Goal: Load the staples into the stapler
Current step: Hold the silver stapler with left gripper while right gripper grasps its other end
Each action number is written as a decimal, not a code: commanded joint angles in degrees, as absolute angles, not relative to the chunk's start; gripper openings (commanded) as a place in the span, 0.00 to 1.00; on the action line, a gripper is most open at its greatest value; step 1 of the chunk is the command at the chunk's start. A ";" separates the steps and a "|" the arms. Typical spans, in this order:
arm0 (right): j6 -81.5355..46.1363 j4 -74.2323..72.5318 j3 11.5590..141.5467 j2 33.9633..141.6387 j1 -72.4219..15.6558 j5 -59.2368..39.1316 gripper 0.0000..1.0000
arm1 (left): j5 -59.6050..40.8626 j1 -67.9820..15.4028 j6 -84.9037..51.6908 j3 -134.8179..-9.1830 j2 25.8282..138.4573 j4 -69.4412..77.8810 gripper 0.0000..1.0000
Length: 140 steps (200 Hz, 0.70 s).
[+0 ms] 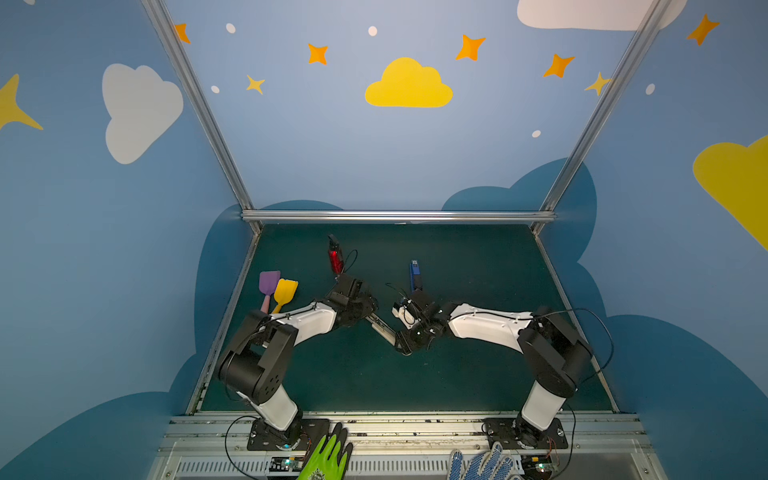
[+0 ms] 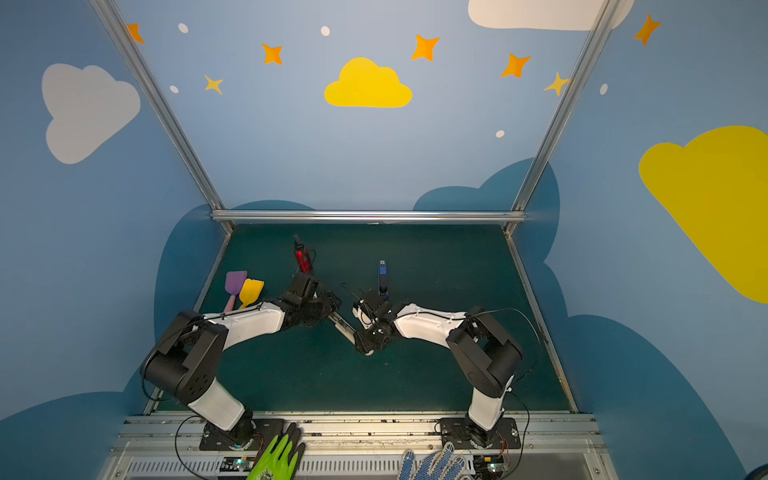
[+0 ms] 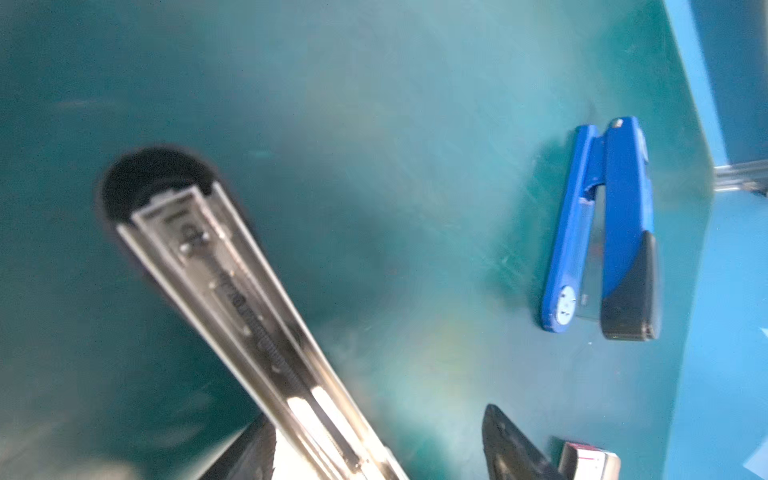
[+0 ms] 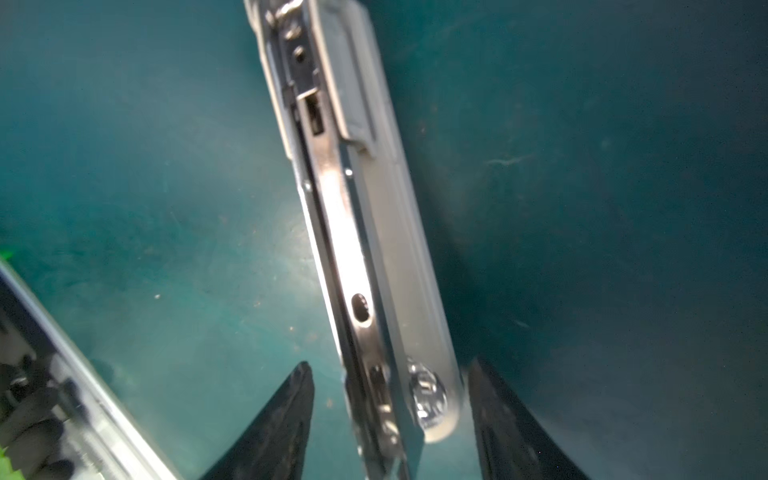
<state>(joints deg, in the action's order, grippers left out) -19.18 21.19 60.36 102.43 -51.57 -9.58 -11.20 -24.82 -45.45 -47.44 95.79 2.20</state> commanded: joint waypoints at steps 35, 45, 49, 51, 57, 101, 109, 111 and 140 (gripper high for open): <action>-24.99 24.51 62.06 104.59 -50.25 -1.41 0.48 | -19.51 -25.41 -43.96 -53.86 103.06 7.28 0.74; -26.12 24.95 61.96 104.50 -49.56 -0.53 0.46 | -19.85 -25.55 -43.69 -55.14 104.14 7.38 0.74; -26.43 25.19 61.99 104.50 -49.30 -0.41 0.45 | -19.86 -25.62 -43.68 -55.66 104.56 7.47 0.74; -26.51 25.22 61.97 104.46 -49.13 -0.50 0.45 | -19.95 -25.65 -43.62 -55.88 104.76 7.47 0.74; -26.76 25.14 61.88 104.42 -48.84 -0.80 0.45 | -20.08 -25.58 -43.52 -56.68 105.37 7.47 0.74; -28.04 23.84 60.95 103.27 -48.43 -3.69 0.46 | -22.66 -26.00 -43.08 -63.27 110.39 7.45 0.74; -27.75 23.04 60.82 103.03 -48.50 -5.87 0.48 | -22.93 -26.10 -42.75 -64.68 111.19 6.70 0.74; -27.66 22.72 60.76 102.95 -48.51 -6.41 0.49 | -22.91 -26.15 -42.68 -65.02 111.38 6.51 0.74; -26.27 17.80 58.95 100.74 -49.09 -12.57 0.55 | -23.21 -26.02 -42.19 -66.53 112.10 5.41 0.74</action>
<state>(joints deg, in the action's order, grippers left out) -26.94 20.49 60.99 102.91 -48.75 -6.68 -22.00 -25.93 -43.68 -65.12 111.98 6.24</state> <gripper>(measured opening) 0.533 0.737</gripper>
